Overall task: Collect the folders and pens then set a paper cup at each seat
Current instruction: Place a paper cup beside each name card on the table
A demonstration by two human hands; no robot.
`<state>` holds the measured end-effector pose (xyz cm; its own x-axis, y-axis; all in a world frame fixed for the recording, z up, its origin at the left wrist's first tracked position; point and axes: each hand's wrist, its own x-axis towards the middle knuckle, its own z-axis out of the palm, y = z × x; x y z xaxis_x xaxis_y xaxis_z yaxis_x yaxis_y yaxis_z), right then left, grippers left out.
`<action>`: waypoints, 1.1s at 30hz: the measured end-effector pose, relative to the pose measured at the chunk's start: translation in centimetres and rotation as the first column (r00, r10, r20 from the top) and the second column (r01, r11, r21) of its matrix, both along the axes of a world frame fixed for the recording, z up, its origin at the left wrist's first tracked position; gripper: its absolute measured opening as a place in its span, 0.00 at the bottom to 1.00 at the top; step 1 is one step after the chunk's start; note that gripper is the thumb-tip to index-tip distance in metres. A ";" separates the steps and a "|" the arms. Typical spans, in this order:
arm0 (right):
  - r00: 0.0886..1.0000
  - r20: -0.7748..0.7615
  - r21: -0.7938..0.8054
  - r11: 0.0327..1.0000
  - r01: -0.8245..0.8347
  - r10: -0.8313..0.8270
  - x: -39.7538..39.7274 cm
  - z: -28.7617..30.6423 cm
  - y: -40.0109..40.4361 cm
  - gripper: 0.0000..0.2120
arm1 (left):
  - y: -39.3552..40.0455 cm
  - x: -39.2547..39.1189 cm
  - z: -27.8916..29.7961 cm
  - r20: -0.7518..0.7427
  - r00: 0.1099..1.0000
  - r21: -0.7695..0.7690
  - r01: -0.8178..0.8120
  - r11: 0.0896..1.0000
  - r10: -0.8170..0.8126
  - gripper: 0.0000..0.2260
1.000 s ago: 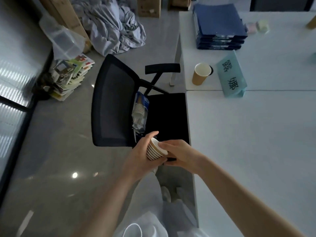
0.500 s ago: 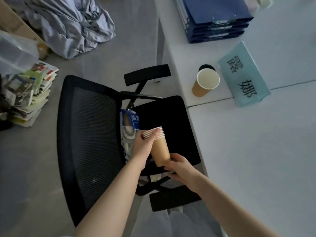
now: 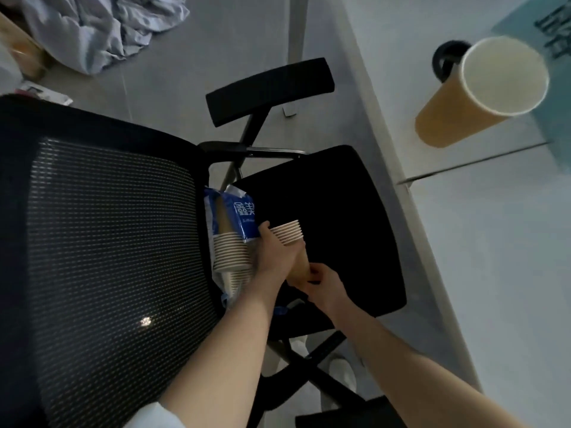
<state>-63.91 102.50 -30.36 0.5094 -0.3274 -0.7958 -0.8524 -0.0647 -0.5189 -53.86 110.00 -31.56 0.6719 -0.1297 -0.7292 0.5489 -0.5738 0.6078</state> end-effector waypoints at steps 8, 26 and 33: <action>0.991 -0.087 -0.055 0.993 -0.103 0.098 0.1 -3.5 1.0 0.26 | 0.3 0.2 -2.6 0.064 0.991 0.135 0.108 0.985 -0.118 0.32; 0.959 0.025 -0.190 0.943 -0.273 0.283 -4.1 15.7 -5.0 0.18 | -2.6 -0.3 11.3 0.150 0.906 0.233 0.357 0.905 -0.396 0.26; 0.968 0.246 -0.214 0.971 0.107 -0.052 -4.0 24.2 -10.6 0.09 | -6.9 -4.8 18.4 0.708 0.535 0.221 0.453 0.864 -0.461 0.17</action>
<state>-67.95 91.95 -6.19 0.6391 -0.5305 -0.5568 -0.7138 -0.1397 -0.6863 -58.61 103.12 -13.15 0.8210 -0.5694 -0.0420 -0.4000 -0.6261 0.6693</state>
